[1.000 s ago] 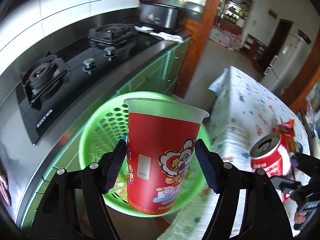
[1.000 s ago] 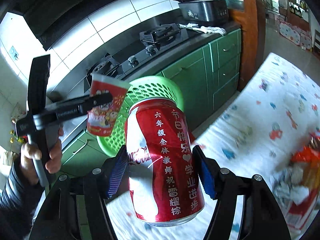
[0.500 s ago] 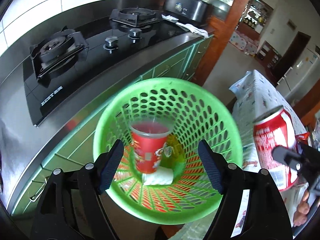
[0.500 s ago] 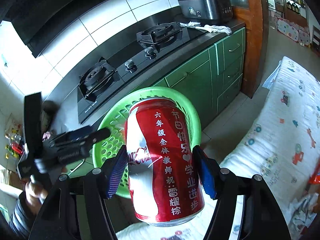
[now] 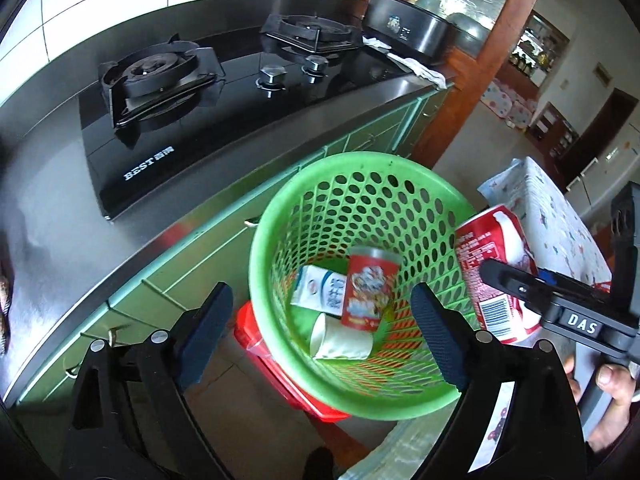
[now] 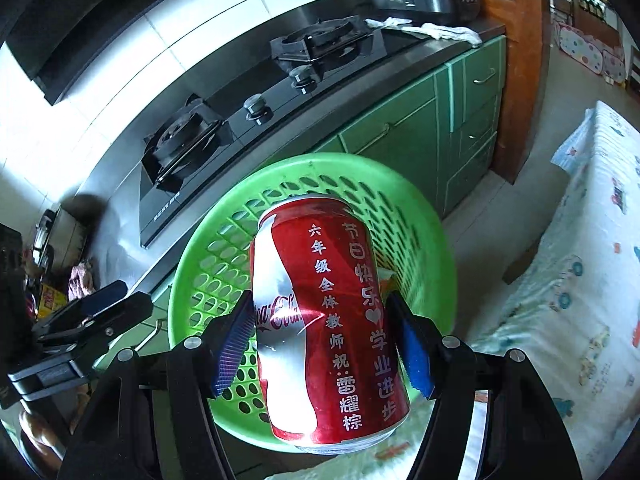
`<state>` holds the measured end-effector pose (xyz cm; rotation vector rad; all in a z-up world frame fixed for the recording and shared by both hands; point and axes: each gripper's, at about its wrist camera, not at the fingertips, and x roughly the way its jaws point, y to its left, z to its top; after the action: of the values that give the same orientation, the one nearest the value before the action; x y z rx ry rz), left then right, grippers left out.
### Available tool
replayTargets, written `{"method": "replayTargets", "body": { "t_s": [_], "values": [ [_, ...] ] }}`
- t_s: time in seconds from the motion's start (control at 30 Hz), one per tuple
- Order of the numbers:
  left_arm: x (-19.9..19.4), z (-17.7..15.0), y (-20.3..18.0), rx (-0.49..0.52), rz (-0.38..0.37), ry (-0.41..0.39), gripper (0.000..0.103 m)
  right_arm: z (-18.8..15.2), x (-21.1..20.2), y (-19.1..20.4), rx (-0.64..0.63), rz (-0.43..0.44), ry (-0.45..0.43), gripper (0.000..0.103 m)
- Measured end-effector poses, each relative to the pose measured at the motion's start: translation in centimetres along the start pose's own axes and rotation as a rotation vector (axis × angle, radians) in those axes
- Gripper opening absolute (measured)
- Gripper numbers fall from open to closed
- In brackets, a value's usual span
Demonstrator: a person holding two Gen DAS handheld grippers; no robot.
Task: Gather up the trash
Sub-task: 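Carry the red cup and Coca-Cola can to the green basket and release them, then move both tools back to the table toward the yellow bottle and foil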
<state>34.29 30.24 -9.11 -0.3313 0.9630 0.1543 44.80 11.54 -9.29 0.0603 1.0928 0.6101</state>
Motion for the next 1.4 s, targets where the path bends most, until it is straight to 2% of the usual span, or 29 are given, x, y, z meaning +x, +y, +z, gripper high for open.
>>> {"method": "replayTargets", "body": {
  "t_s": [0.13, 0.27, 0.43, 0.8, 1.1, 1.4],
  "values": [
    [-0.4, -0.3, 0.4, -0.005, 0.008, -0.002, 0.091, -0.3, 0.0, 0.3, -0.004, 0.024, -0.007, 0.073],
    [-0.8, -0.7, 0.1, -0.002, 0.006, -0.004, 0.092, -1.1, -1.0, 0.8, -0.041, 0.009, -0.022, 0.074],
    [-1.8, -1.4, -1.2, 0.025, -0.003, -0.018, 0.093, -2.6, -4.1, 0.4, -0.064, -0.013, -0.062, 0.074],
    [-5.1, -4.4, -5.9, 0.098, -0.041, -0.04, 0.095, -7.2, -11.9, -3.1, -0.023, -0.094, -0.132, 0.075],
    [-7.3, -6.8, -11.4, 0.179, -0.101, -0.045, 0.096, -12.3, -19.4, -8.7, 0.07, -0.231, -0.171, 0.075],
    [-6.9, -8.7, -16.7, 0.253, -0.174, -0.021, 0.096, -15.6, -26.1, -16.9, 0.207, -0.355, -0.182, 0.075]
  ]
}}
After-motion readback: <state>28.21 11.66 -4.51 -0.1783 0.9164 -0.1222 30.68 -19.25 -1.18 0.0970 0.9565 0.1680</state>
